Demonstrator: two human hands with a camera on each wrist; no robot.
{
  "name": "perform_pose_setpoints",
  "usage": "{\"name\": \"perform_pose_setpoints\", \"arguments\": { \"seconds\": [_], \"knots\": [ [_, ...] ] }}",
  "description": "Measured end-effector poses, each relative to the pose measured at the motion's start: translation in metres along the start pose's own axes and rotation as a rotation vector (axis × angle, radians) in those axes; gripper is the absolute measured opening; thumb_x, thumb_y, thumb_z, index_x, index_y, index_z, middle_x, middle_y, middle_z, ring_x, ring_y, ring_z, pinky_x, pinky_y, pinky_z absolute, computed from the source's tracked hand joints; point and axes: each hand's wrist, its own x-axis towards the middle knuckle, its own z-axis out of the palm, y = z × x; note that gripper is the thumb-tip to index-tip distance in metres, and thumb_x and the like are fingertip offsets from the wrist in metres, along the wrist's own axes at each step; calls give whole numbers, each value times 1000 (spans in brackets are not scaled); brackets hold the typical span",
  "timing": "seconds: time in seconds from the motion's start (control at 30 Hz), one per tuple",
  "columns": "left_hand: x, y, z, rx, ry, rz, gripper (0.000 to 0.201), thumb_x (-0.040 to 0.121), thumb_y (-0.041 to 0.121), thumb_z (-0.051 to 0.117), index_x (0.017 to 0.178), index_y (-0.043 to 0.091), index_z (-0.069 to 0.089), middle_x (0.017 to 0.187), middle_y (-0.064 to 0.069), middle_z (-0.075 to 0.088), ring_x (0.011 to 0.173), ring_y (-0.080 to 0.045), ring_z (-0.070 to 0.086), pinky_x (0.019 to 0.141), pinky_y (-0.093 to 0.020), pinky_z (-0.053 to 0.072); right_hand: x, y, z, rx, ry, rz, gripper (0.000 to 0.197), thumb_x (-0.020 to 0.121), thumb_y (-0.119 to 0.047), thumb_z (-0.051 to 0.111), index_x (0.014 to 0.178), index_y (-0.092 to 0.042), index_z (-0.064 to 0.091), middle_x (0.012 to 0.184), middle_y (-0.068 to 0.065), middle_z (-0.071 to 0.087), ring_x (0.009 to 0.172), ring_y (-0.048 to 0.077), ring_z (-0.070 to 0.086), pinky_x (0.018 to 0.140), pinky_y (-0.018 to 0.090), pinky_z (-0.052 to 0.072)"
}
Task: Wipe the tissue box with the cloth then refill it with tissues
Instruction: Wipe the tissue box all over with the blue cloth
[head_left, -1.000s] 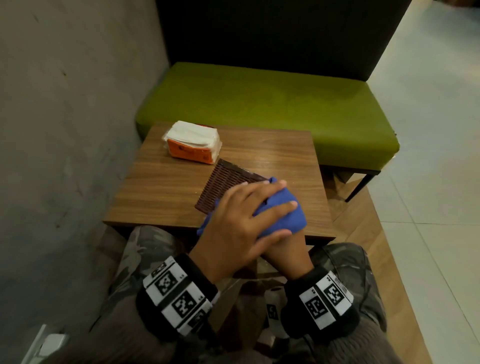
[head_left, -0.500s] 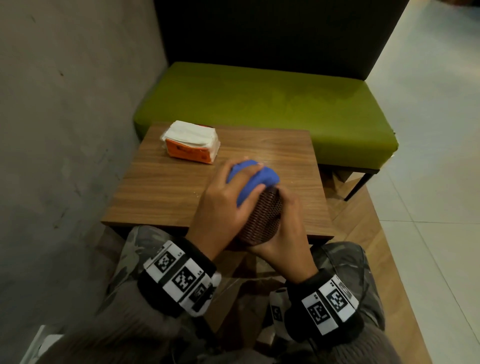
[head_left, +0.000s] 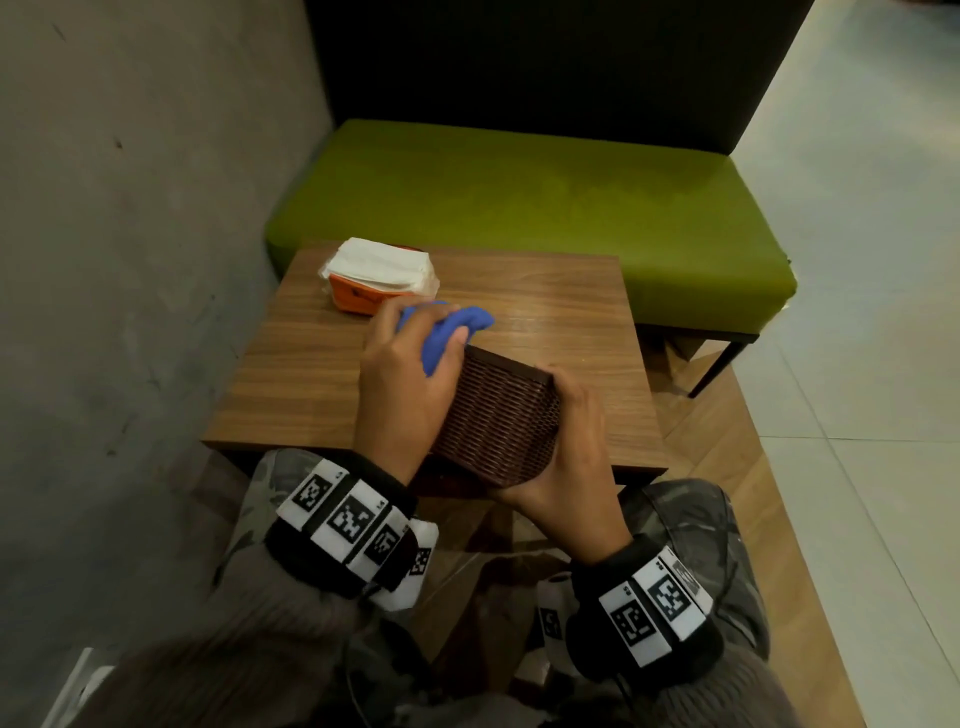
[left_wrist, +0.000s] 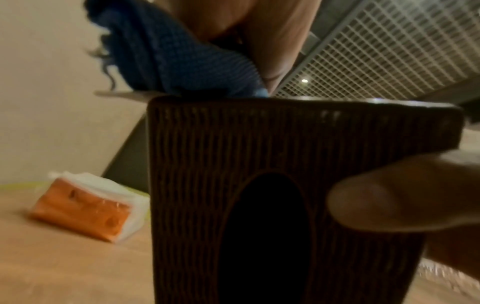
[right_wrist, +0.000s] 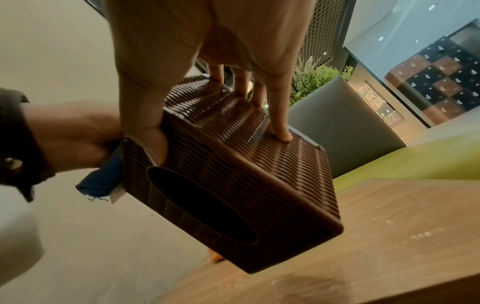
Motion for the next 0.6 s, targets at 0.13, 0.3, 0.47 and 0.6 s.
{"name": "perform_pose_setpoints", "arguments": {
  "seconds": [0.13,0.3,0.47,0.6],
  "knots": [
    [-18,13,5,-35,-20,149,27,89,21,61,112,8,65,117,-9,55,111,-22,55,96,-33,47,8,0,0,-17,-24,20,94,58,-37,87,134,-11,38,126,7,47,114,23,48,95,43,44],
    [-15,9,-2,-15,-186,465,32,91,20,61,119,4,63,123,-17,55,114,-27,54,102,-33,42,18,-6,-3,21,-19,6,84,60,-40,78,127,-1,45,119,6,48,108,27,51,88,50,47],
    [-3,17,0,-8,-26,283,31,90,19,60,118,5,64,123,-16,57,115,-26,54,102,-36,43,28,-5,0,52,-19,21,95,55,-36,83,134,-9,38,126,6,48,114,27,50,95,48,45],
    [-33,19,-6,17,-204,680,34,89,14,65,119,0,62,126,-21,55,118,-28,54,102,-38,43,29,5,-4,142,-55,170,89,59,-44,73,137,-43,32,133,11,50,122,28,51,102,48,43]
  ]
}}
